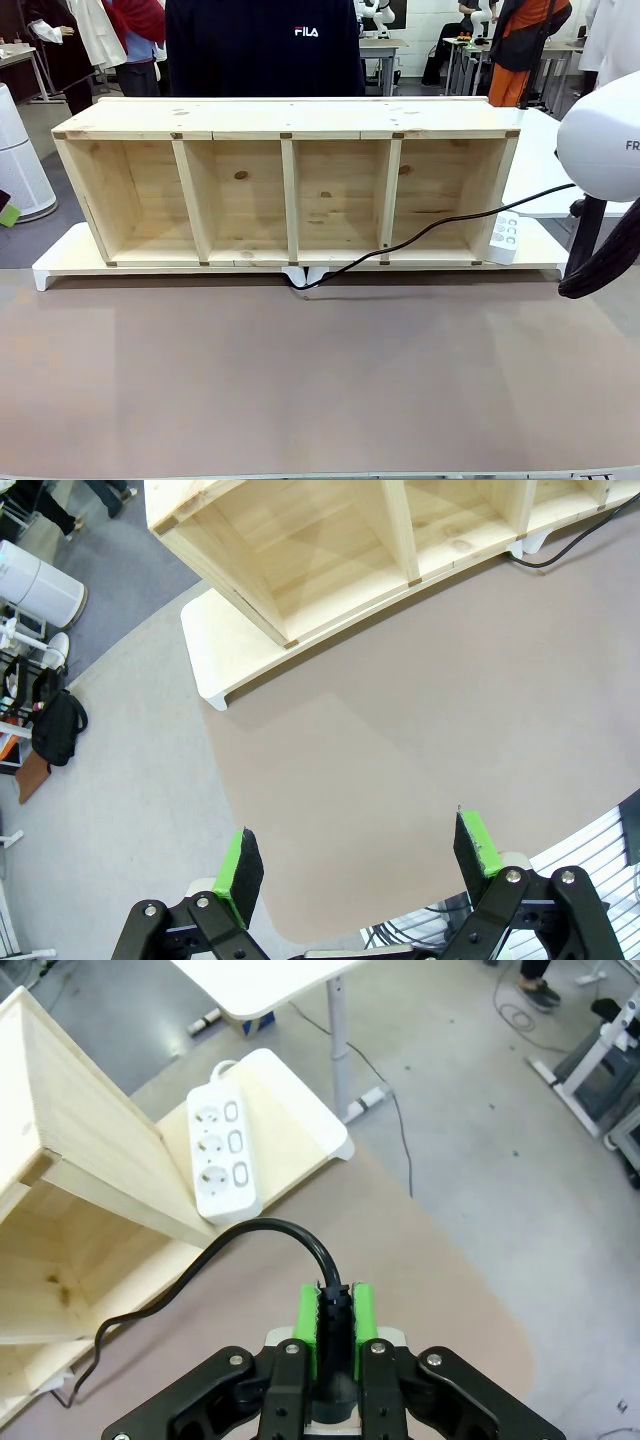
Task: Perform cable management.
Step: Pull the grasped Power Cable to the location of the Power Strip.
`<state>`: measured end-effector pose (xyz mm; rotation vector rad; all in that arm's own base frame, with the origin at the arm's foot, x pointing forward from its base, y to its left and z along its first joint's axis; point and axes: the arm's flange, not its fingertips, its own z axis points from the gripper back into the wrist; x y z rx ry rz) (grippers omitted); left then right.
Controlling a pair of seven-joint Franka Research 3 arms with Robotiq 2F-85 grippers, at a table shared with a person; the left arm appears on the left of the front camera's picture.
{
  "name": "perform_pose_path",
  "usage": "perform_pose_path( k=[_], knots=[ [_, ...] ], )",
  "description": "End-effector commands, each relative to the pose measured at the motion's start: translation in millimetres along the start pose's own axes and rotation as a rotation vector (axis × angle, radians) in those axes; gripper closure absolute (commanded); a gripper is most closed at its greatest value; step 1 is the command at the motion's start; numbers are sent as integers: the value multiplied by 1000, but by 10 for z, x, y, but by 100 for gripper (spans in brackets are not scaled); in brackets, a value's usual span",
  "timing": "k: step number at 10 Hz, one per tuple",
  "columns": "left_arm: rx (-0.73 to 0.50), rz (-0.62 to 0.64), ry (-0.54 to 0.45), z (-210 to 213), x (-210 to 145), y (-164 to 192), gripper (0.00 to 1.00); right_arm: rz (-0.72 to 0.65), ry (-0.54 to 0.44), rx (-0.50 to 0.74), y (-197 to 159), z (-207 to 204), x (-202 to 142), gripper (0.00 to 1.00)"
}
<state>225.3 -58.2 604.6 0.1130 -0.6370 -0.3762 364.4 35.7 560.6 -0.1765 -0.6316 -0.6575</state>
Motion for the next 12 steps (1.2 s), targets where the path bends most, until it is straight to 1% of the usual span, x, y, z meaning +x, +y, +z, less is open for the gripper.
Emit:
perform_pose_path(
  k=[1, 2, 3, 4, 7, 8, 10, 11, 12],
  knots=[
    [-5, 0, -1, 0, -5, 3, 0, 11, -1, -1, -50, 32, 15, 83],
    [-5, 0, -1, 0, -5, 3, 0, 0, 0, 0, 0, 0, 0, 83],
    [-5, 0, -1, 0, -5, 3, 0, 94, -21, 93, -14, -157, 200, 83],
    [-5, 0, -1, 0, -5, 3, 0, 152, -43, 137, -14, -239, 343, 83],
    [-5, 0, -1, 0, -5, 3, 0, 337, -15, 249, -53, -460, 587, 83],
    [-5, 0, -1, 0, -5, 3, 0, 362, -7, 259, -26, -478, 618, 83],
    [-5, 0, -1, 0, -5, 3, 0, 412, -24, 325, 52, -508, 659, 83],
    [-5, 0, -1, 0, -5, 3, 0, 436, -45, 339, 120, -518, 689, 83],
    [-5, 0, -1, 0, -5, 3, 0, 450, -64, 322, 157, -526, 717, 83]
  ],
)
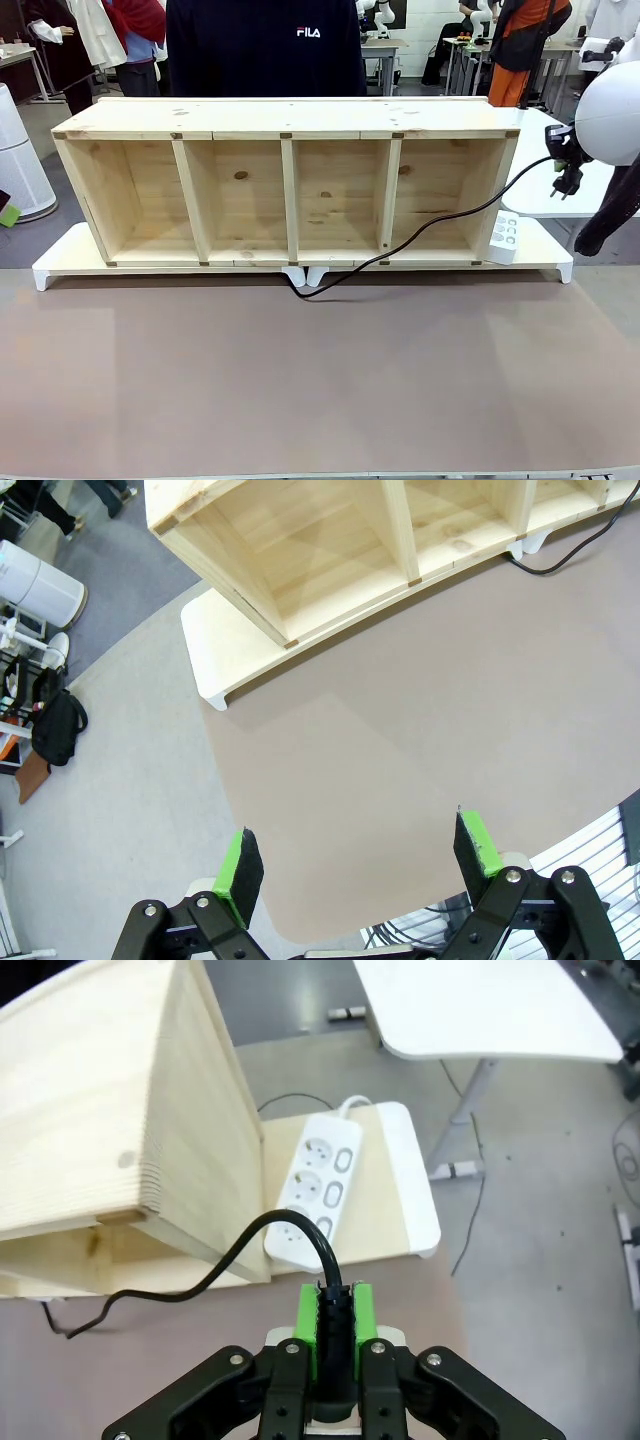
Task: Perform cable management.
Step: Pull the grasped Power Cable to the location of the Power Strip.
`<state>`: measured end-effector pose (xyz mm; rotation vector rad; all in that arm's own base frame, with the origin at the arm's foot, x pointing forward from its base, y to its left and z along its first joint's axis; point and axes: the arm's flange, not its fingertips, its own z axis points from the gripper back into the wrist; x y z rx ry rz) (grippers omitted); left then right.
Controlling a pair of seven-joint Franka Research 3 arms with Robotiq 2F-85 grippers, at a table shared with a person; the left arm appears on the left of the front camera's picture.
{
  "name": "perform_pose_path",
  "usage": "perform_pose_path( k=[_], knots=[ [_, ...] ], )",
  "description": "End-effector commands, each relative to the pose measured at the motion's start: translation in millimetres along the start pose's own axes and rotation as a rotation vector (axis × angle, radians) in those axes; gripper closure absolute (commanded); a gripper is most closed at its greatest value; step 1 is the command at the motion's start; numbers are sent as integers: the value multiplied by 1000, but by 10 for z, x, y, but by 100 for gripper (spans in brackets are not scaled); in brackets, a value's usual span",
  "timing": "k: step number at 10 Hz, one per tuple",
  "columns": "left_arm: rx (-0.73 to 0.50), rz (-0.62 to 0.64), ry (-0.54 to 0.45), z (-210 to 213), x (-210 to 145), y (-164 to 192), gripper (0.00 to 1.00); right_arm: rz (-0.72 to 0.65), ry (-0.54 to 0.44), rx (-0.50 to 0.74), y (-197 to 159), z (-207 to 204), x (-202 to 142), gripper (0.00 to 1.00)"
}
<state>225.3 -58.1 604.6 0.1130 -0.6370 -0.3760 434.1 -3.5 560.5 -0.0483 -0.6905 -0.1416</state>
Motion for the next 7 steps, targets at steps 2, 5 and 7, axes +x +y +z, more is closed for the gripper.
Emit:
perform_pose_path(
  k=[2, 5, 7],
  knots=[
    [-5, 0, -1, -1, -5, 2, 0, 29, -48, -6, -47, -62, 155, 83],
    [-5, 0, -1, -1, -5, 2, 0, 39, -84, -27, -58, -114, 231, 83],
    [-5, 0, -1, -1, -5, 2, 0, 34, -89, -38, -33, -239, 325, 83]
  ],
)
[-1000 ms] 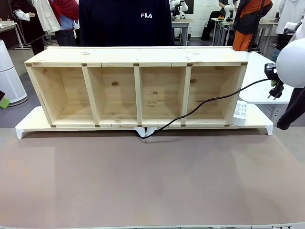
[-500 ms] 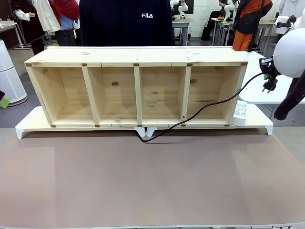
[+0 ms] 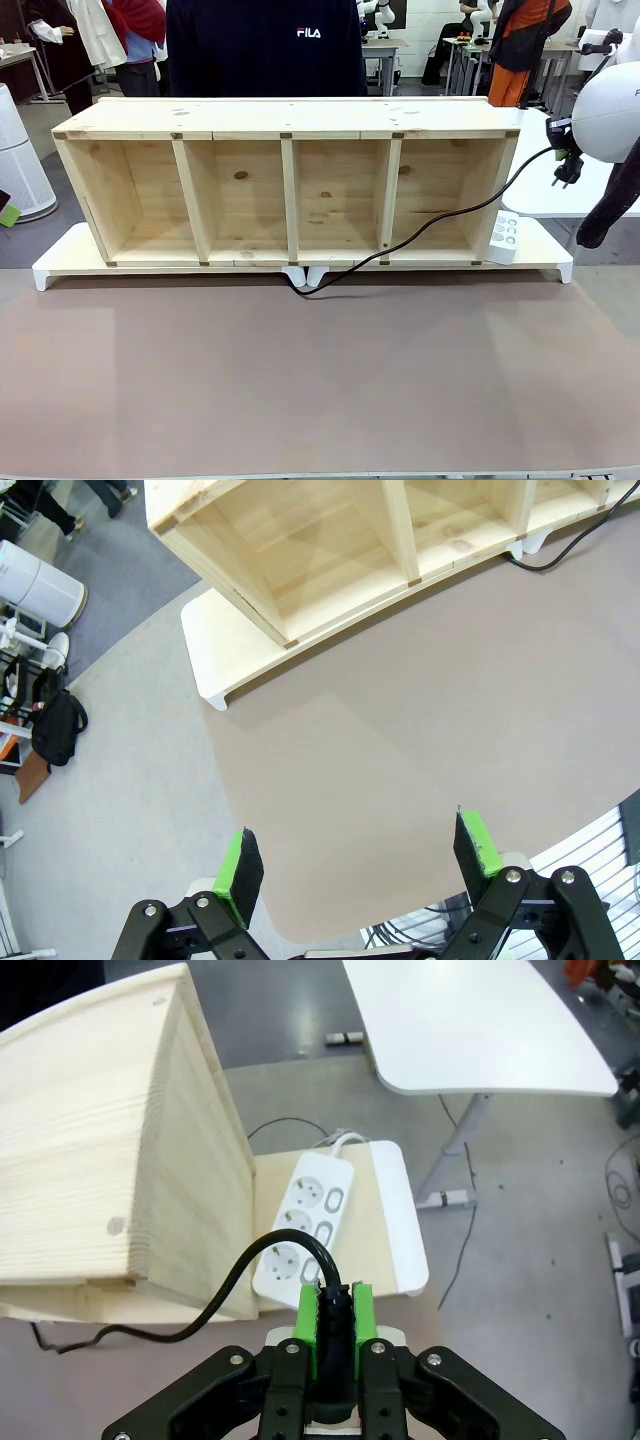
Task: Perform cable management.
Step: Pull the grasped Power Cable to the location of the Power Strip.
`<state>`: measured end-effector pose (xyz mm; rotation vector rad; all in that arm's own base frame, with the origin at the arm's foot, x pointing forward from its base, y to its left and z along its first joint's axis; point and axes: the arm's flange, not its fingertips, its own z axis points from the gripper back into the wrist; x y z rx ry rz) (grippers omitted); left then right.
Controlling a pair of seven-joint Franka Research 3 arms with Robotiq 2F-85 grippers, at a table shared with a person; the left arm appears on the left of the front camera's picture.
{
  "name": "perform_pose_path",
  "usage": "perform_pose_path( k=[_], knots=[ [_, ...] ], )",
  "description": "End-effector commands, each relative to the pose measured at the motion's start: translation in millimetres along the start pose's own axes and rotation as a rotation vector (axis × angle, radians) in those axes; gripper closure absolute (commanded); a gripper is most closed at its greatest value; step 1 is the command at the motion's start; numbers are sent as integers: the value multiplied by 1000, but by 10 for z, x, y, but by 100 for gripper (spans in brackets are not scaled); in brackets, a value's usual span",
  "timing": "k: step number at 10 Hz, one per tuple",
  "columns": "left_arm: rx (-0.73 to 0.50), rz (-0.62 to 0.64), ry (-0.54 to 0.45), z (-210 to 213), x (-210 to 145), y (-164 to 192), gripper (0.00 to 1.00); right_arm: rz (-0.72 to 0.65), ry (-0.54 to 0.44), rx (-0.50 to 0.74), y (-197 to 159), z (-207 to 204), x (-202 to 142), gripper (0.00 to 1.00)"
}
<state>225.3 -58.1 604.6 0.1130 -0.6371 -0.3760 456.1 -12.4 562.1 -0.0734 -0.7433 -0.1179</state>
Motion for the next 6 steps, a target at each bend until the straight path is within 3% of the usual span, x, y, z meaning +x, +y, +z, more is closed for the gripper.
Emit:
perform_pose_path(
  k=[1, 6],
  knots=[
    [-5, 0, -1, -1, -5, 2, 0, 2, -19, -20, 41, -194, 187, 83],
    [-5, 0, -1, -1, -5, 2, 0, -21, 17, -21, 127, -374, 328, 83]
  ],
)
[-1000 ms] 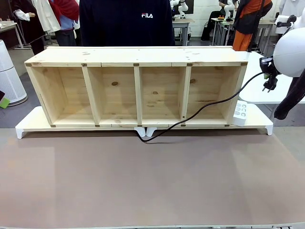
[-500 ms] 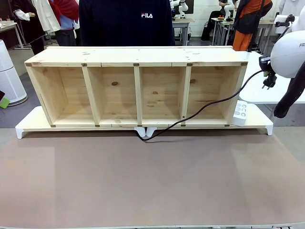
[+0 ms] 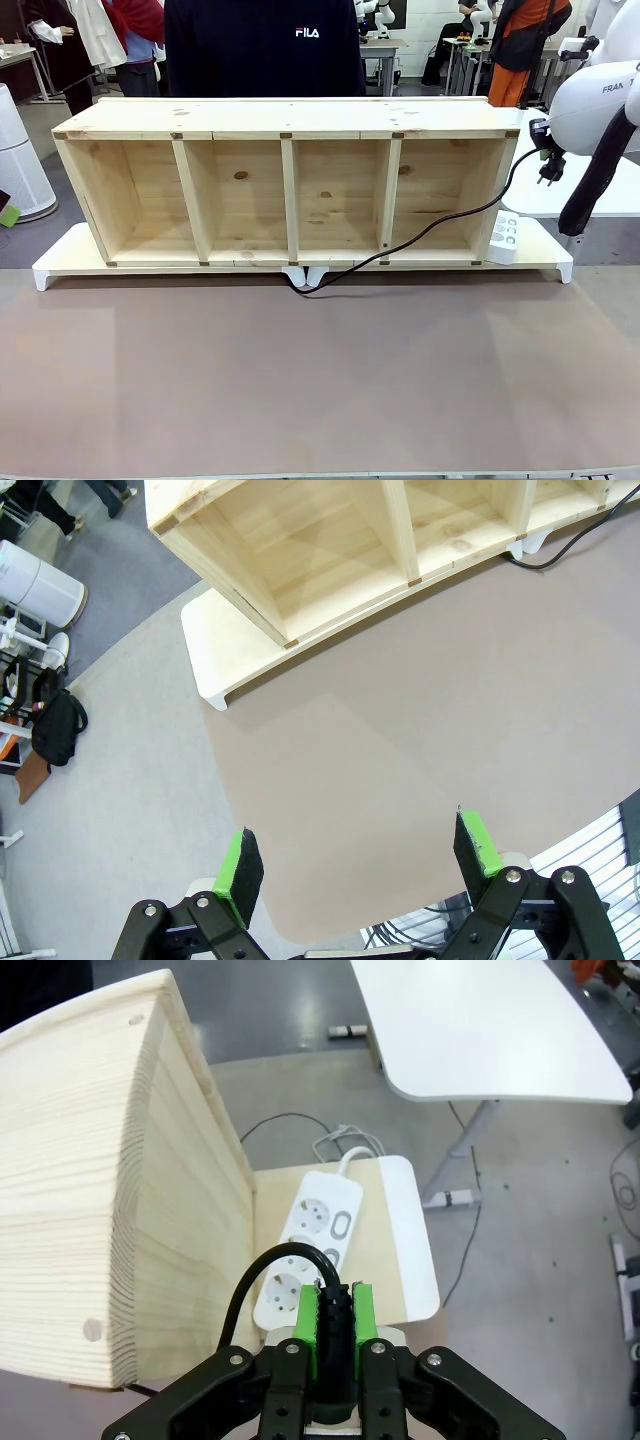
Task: Perform cable management.
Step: Pull the grasped Power Cable to the location of the Power Strip.
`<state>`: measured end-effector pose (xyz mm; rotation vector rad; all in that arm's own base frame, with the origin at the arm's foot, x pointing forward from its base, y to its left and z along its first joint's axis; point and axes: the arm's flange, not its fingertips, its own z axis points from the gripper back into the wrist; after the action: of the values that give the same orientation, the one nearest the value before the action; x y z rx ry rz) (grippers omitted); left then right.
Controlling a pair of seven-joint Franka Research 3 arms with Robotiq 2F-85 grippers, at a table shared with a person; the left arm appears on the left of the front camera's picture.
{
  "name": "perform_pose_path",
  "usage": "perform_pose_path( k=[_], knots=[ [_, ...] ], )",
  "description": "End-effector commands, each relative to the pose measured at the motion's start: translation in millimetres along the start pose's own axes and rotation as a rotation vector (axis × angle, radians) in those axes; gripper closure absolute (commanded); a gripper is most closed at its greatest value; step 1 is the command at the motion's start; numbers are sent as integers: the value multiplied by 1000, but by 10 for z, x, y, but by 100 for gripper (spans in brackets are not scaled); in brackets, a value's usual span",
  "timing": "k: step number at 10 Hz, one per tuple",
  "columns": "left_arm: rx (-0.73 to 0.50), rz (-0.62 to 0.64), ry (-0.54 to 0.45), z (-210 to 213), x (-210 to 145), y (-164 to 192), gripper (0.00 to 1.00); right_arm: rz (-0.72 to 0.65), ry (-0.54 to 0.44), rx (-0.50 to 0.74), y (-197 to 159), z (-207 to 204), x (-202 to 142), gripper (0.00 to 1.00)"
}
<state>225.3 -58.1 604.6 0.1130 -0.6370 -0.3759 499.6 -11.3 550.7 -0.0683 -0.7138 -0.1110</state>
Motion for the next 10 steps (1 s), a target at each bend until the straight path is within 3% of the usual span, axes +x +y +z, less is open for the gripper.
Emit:
perform_pose_path(
  k=[1, 2, 10],
  knots=[
    [-5, 0, -1, 0, -5, 2, 0, -41, -16, -45, 49, 0, 94, 83],
    [-5, 0, -1, 0, -5, 2, 0, 0, 0, 0, 0, 0, 0, 83],
    [-5, 0, -1, 0, -5, 2, 0, 0, 0, 0, 0, 0, 0, 83]
  ],
)
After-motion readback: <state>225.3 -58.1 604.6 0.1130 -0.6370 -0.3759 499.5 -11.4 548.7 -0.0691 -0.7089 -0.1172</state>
